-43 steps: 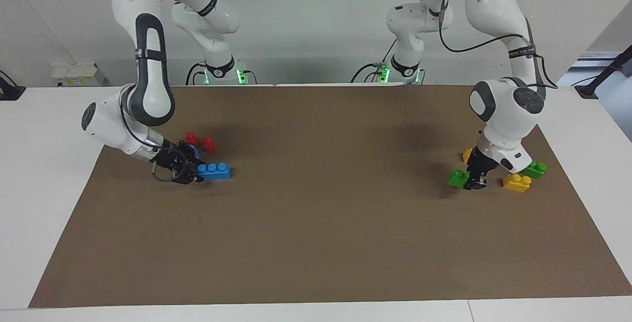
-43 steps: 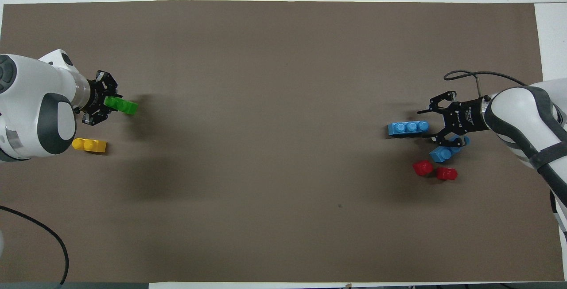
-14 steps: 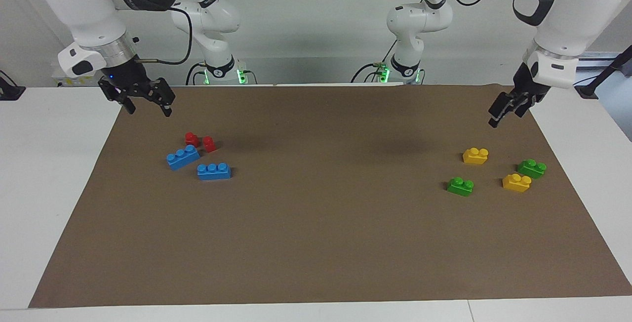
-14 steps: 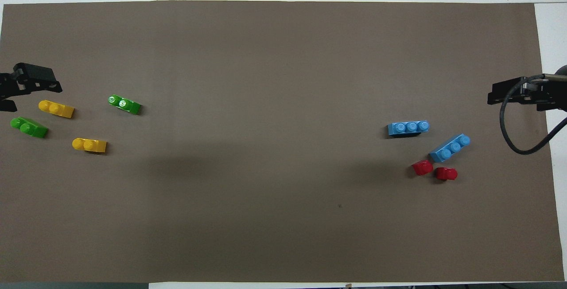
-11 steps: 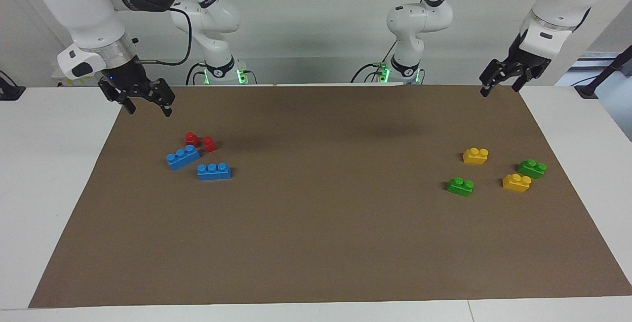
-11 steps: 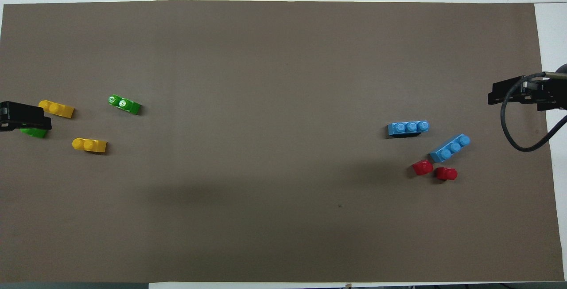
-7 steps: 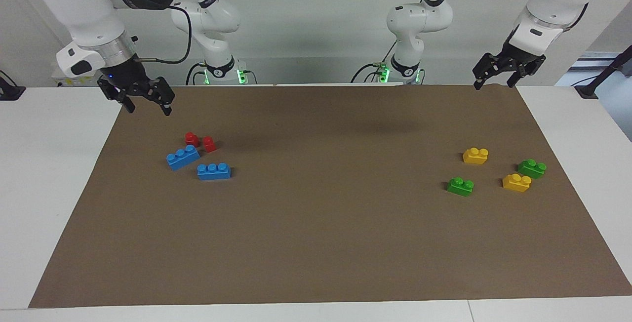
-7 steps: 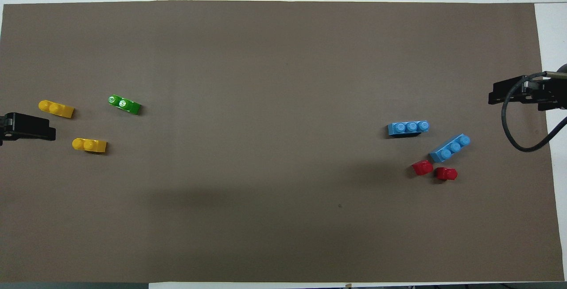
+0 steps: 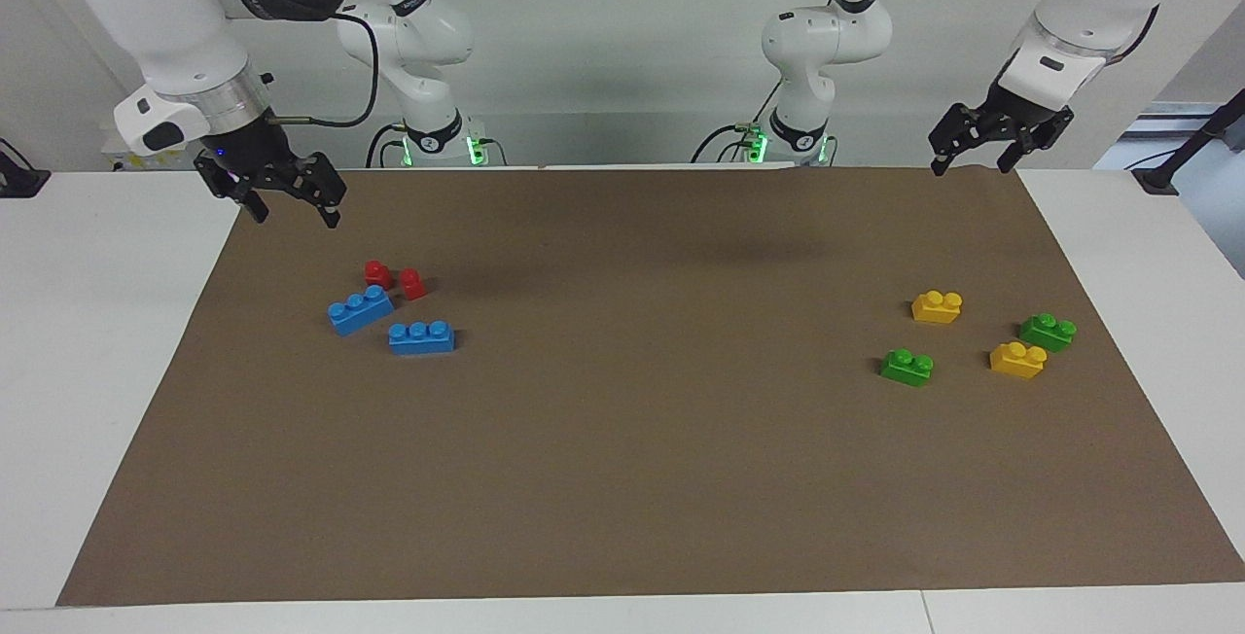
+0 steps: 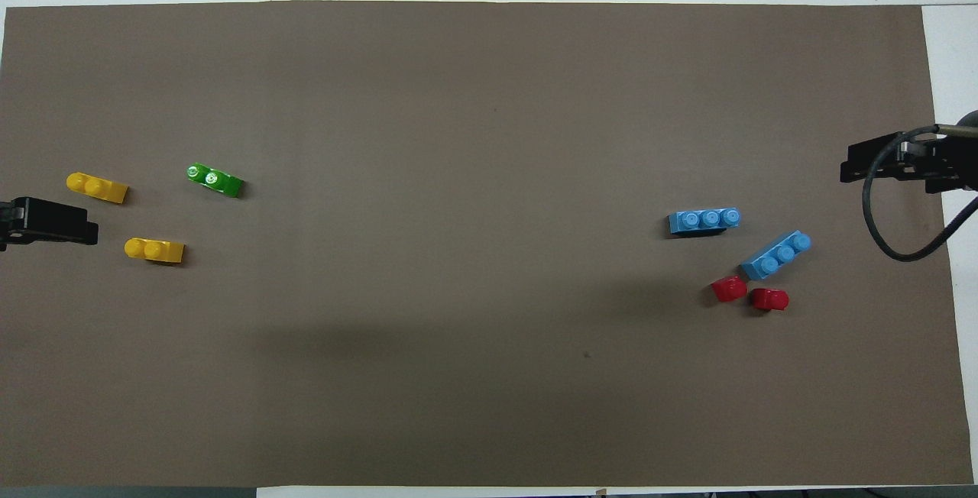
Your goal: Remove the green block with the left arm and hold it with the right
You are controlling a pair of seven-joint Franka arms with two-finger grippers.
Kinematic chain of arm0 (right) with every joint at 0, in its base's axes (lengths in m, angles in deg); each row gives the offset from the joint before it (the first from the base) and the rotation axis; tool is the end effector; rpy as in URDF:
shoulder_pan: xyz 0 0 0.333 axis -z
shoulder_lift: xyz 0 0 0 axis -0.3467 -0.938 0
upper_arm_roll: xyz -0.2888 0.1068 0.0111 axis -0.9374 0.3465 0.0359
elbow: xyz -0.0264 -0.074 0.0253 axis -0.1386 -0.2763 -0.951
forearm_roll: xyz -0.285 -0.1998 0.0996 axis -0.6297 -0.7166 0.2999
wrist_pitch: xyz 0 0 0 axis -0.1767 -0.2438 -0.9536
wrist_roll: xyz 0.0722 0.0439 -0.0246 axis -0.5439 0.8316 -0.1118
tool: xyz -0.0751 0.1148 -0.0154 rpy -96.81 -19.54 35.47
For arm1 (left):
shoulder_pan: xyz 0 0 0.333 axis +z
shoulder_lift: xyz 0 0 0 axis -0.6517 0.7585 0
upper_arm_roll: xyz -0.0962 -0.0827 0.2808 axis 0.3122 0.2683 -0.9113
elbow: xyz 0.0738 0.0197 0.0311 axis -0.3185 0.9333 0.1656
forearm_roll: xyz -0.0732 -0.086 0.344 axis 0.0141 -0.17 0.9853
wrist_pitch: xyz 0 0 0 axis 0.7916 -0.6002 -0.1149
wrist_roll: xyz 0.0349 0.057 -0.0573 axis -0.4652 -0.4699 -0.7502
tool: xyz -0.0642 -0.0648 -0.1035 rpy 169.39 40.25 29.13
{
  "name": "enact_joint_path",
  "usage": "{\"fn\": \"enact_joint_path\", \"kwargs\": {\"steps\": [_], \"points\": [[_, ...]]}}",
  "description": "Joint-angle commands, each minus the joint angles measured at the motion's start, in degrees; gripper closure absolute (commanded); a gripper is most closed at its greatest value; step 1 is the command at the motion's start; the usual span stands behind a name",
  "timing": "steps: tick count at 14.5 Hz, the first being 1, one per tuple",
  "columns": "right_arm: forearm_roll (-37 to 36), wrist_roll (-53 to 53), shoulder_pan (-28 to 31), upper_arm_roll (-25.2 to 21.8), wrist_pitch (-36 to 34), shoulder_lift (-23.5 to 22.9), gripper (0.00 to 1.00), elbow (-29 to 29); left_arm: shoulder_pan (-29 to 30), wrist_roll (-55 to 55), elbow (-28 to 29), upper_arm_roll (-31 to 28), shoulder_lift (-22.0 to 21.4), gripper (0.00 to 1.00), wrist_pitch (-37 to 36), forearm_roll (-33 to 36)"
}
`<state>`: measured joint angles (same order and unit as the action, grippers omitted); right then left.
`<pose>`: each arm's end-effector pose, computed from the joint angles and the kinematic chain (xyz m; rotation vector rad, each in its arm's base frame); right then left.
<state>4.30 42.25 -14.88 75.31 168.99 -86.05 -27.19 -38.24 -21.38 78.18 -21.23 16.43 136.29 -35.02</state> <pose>0.5206 -0.0164 0.5609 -3.1092 0.2332 -0.0267 0.4749 -0.0049 0.5882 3.1245 -0.0257 -0.0640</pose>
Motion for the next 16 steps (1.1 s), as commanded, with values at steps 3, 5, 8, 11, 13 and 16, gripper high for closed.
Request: {"fn": "enact_joint_path", "kwargs": {"steps": [3, 5, 8, 11, 13, 16], "points": [[-1.16, -1.06, 0.04, 0.06, -1.71, -0.57, 0.0, 0.91, -0.59, 0.78, 0.96, -0.29, -1.09, 0.0, -0.06, 0.64], [-1.16, -1.15, 0.04, 0.05, -1.8, -0.49, 0.0, 0.91, -0.59, 0.69, 0.96, -0.29, -1.09, 0.0, -0.06, 0.64], [-1.25, -3.33, 0.04, 0.05, -2.24, -0.49, 0.0, 0.91, -0.59, 0.69, 0.96, -0.29, -1.09, 0.0, 0.03, 0.64], [-2.3, -4.84, 0.04, 0.14, -2.76, -0.49, 0.0, 0.91, -0.59, 0.42, 0.96, -0.29, -1.09, 0.0, 0.12, 0.64], [-2.48, -5.02, 0.04, 0.06, -2.86, -0.4, 0.0, 1.0, -0.59, 0.25, 0.96, -0.29, -1.09, 0.0, 0.12, 0.64], [-3.62, -5.9, -0.04, 0.14, -2.77, -0.49, 0.0, 1.0, -0.59, 0.16, 0.96, -0.29, -1.09, 0.0, 0.21, 0.56]]}}
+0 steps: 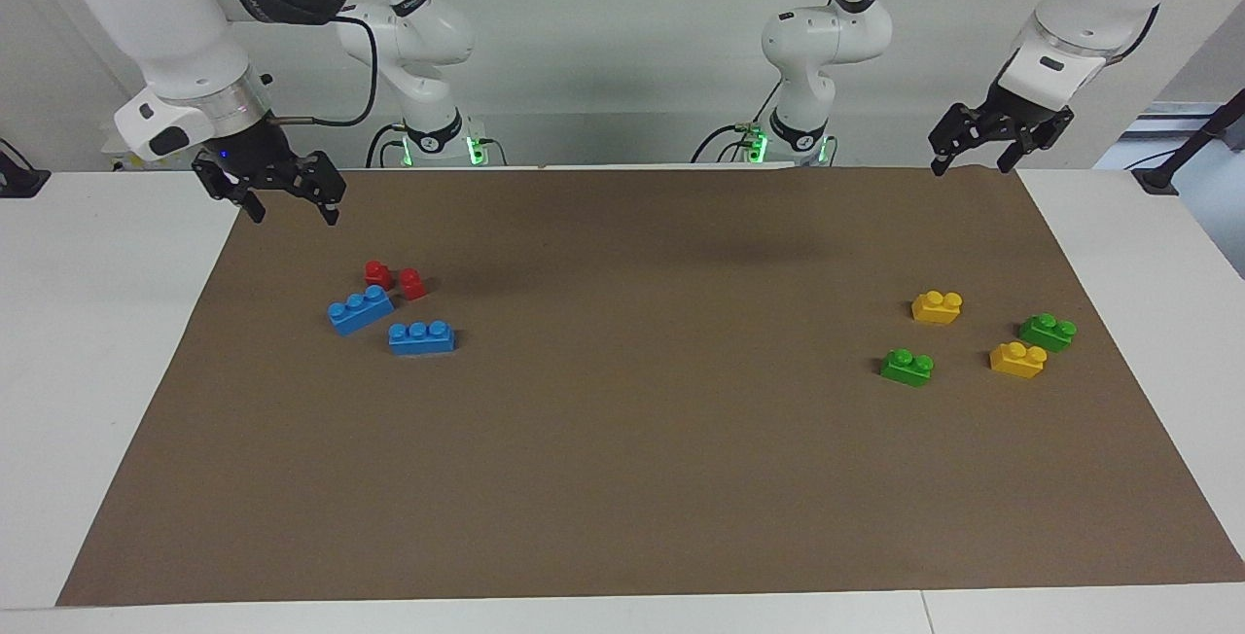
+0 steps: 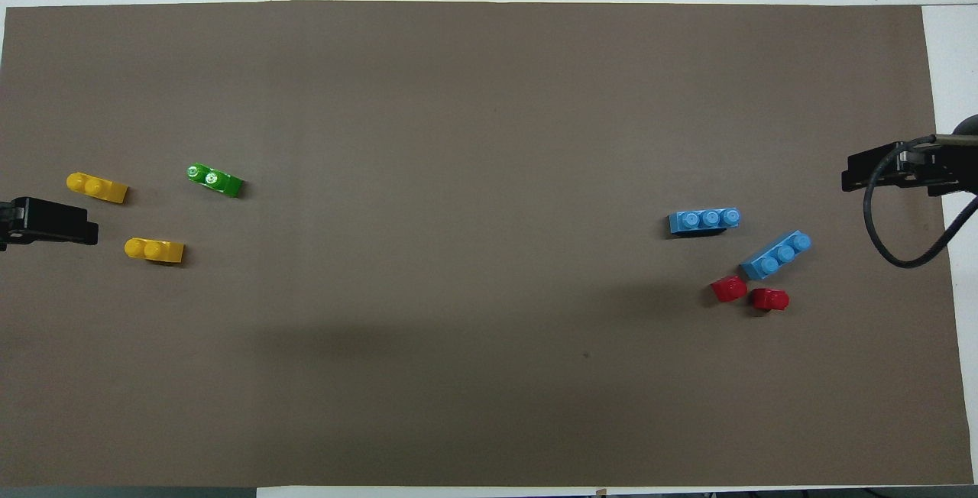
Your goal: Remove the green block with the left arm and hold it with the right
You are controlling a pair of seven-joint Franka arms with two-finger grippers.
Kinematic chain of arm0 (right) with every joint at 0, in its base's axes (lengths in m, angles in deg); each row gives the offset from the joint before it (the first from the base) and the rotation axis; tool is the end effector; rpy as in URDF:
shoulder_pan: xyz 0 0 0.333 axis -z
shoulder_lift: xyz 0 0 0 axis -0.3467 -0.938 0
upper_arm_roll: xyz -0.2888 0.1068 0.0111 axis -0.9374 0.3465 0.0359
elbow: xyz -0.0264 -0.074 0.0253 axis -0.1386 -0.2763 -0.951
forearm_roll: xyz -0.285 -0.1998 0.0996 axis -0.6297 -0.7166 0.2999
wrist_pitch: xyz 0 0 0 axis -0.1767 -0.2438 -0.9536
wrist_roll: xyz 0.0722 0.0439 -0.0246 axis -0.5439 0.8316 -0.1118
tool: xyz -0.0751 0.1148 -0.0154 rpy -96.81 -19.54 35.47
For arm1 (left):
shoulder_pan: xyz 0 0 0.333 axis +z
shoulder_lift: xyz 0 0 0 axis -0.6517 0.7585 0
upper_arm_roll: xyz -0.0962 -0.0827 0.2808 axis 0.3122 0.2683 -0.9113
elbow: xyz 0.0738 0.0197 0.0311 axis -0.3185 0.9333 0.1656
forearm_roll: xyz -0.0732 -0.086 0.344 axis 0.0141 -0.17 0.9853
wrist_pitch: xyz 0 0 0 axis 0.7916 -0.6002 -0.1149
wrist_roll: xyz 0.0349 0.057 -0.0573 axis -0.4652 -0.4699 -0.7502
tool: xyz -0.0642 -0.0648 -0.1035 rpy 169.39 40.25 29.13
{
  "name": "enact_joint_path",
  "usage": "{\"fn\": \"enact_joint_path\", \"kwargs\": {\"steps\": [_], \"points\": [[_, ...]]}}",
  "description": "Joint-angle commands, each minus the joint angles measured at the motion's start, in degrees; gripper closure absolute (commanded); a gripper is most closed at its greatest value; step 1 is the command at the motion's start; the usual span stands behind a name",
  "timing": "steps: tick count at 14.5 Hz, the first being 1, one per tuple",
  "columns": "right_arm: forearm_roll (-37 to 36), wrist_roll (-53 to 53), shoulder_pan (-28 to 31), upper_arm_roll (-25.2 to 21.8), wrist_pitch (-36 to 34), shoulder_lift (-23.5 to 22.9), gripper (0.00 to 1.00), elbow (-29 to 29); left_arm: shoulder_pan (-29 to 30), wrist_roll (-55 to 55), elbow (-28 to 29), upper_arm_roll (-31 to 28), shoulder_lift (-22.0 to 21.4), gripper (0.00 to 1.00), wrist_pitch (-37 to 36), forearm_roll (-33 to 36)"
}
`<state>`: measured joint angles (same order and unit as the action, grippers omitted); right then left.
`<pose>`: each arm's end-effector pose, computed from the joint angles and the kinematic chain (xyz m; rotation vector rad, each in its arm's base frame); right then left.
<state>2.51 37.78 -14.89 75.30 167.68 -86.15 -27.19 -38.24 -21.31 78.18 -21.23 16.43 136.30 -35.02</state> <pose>0.5177 -0.0203 0.5579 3.1317 -0.1081 -0.0105 0.4749 -0.0049 0.5882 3.1244 -0.0276 -0.0637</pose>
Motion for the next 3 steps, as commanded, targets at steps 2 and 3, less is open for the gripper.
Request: {"fn": "enact_joint_path", "kwargs": {"steps": [2, 3], "points": [[-1.83, -1.33, -0.04, 0.15, -1.55, -0.29, 0.0, 0.91, -0.58, 0.09, 0.96, -0.29, -1.09, 0.0, 0.19, 0.64], [-1.83, -1.25, -0.04, 0.15, -1.55, -0.29, 0.0, 1.0, -0.58, 0.09, 0.96, -0.29, -1.09, 0.0, 0.19, 0.64]]}}
